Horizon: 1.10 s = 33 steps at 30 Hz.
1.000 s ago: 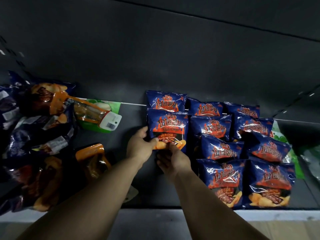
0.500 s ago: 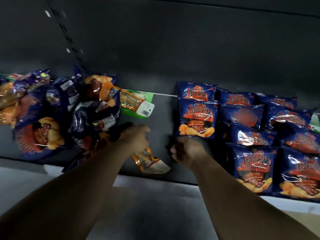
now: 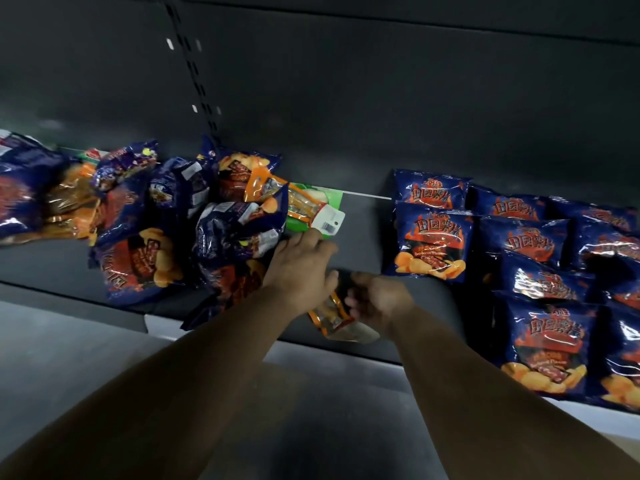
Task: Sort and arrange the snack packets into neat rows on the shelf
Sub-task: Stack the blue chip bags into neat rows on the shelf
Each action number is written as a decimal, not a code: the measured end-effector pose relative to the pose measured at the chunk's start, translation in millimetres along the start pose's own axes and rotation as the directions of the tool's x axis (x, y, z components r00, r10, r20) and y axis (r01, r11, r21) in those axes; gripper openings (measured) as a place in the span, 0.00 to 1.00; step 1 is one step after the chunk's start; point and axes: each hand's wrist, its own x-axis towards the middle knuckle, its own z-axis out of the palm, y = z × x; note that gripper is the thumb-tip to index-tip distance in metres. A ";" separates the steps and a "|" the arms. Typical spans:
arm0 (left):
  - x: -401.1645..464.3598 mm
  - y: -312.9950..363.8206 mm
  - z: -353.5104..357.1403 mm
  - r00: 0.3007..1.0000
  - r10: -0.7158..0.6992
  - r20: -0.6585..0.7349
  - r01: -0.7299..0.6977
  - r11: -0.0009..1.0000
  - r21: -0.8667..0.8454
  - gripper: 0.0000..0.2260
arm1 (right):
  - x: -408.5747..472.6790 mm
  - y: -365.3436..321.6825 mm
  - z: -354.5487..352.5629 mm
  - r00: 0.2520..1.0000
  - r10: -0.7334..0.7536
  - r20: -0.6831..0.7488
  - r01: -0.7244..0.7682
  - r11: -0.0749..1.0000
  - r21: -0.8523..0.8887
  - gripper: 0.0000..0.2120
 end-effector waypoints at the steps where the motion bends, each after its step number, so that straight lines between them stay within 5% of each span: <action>1: -0.8 -3.6 -1.2 0.999 0.000 0.047 0.000 1.000 0.008 0.19 | -0.6 0.5 4.4 0.999 -0.050 0.017 0.051 0.997 -0.061 0.09; 5: -16.1 -19.4 8.4 0.969 0.016 0.246 -0.043 0.994 0.103 0.18 | -2.2 8.6 22.7 0.971 -0.234 0.045 0.234 0.897 -0.376 0.03; 7: -20.0 -25.9 6.3 0.993 0.114 0.007 -0.114 0.989 0.097 0.17 | 1.2 11.2 29.2 0.970 -0.244 0.007 0.230 0.902 -0.366 0.05; 9: -13.6 -33.6 1.0 0.926 0.154 -0.346 -0.129 0.987 0.096 0.19 | 2.0 10.5 34.1 0.968 -0.250 -0.013 0.229 0.905 -0.359 0.07; 11: -6.4 -39.1 -10.3 0.865 0.062 -0.497 -0.015 0.995 0.099 0.25 | 2.1 8.8 37.4 0.968 -0.249 -0.009 0.230 0.905 -0.357 0.10; 14: 0.2 -49.2 -28.4 0.907 -0.311 -0.285 0.350 0.932 0.097 0.36 | 2.1 9.1 41.6 0.973 -0.230 -0.013 0.213 0.923 -0.321 0.12; 17: -3.2 -61.2 -22.1 0.846 -0.532 -0.036 0.531 0.834 0.153 0.26 | 2.0 12.0 44.2 0.977 -0.210 -0.015 0.196 0.934 -0.300 0.10; 20: -6.4 -58.1 -21.3 0.894 -0.442 -0.072 0.448 0.887 0.113 0.13 | 2.3 12.9 43.5 0.974 -0.226 -0.020 0.211 0.936 -0.283 0.10; 23: 2.7 -48.9 -32.7 0.912 -0.341 -0.229 0.352 0.936 0.010 0.15 | -4.9 6.9 42.6 0.963 -0.266 -0.050 0.251 0.946 -0.204 0.12; 27: 15.3 -33.2 -45.9 0.862 -0.089 -0.500 0.069 0.996 -0.058 0.19 | -18.8 -11.8 39.5 0.975 -0.223 0.019 0.214 0.954 0.209 0.26; 30: 10.2 -15.6 -28.3 0.895 0.053 -0.442 -0.021 0.997 0.076 0.21 | -23.1 -24.1 35.7 0.951 -0.264 0.162 0.180 0.897 0.405 0.46; 33: -2.0 3.1 -5.8 0.920 0.175 -0.351 -0.126 0.979 0.158 0.19 | -20.4 -25.0 25.6 0.948 -0.286 0.138 0.175 0.832 0.526 0.38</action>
